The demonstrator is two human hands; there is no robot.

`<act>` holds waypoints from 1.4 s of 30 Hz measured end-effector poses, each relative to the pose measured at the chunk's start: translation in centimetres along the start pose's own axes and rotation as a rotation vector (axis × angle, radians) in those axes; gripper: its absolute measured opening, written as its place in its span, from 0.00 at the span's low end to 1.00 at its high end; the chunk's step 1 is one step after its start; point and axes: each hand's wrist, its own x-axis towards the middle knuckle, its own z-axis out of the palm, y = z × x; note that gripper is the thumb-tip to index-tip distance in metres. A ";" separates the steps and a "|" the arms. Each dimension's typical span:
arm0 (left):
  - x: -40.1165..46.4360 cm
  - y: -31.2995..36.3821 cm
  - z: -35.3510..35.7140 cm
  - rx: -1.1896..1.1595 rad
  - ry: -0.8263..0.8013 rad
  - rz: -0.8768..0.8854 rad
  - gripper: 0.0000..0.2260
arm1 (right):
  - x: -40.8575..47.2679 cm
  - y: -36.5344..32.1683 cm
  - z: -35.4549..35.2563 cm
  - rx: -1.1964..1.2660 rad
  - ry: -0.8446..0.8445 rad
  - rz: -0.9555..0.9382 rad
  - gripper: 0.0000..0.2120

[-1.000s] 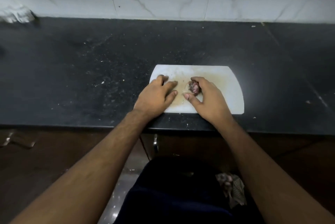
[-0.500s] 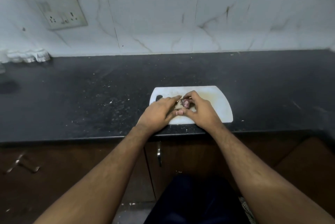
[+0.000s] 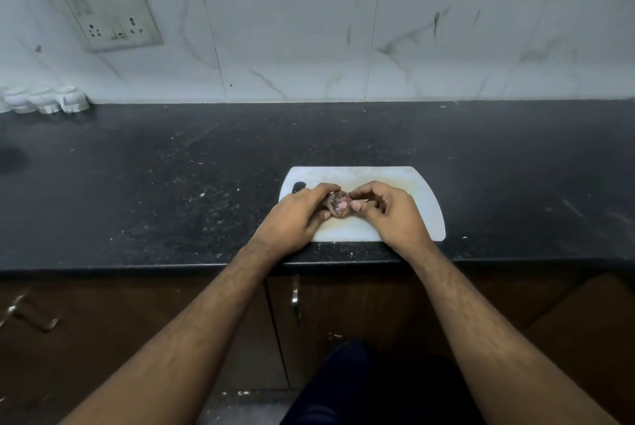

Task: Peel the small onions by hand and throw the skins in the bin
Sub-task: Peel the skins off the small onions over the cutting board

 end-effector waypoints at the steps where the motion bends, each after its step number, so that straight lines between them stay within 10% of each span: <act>1: 0.0 0.0 0.0 0.001 0.001 0.000 0.21 | 0.1 0.2 0.0 -0.011 0.006 0.008 0.05; 9: 0.2 -0.1 0.1 0.029 -0.035 0.031 0.32 | 0.4 0.3 0.2 -0.015 -0.009 0.012 0.01; 25: 0.8 0.4 0.8 -0.089 0.064 0.106 0.21 | 0.4 0.6 0.4 -0.118 -0.004 -0.014 0.10; 32: 1.2 0.0 1.0 -0.383 0.049 -0.081 0.36 | 0.5 0.2 0.4 -0.079 -0.064 -0.014 0.12; 42: 1.2 -0.1 0.6 -0.344 0.160 -0.036 0.20 | 0.3 0.4 0.4 -0.059 -0.044 -0.069 0.14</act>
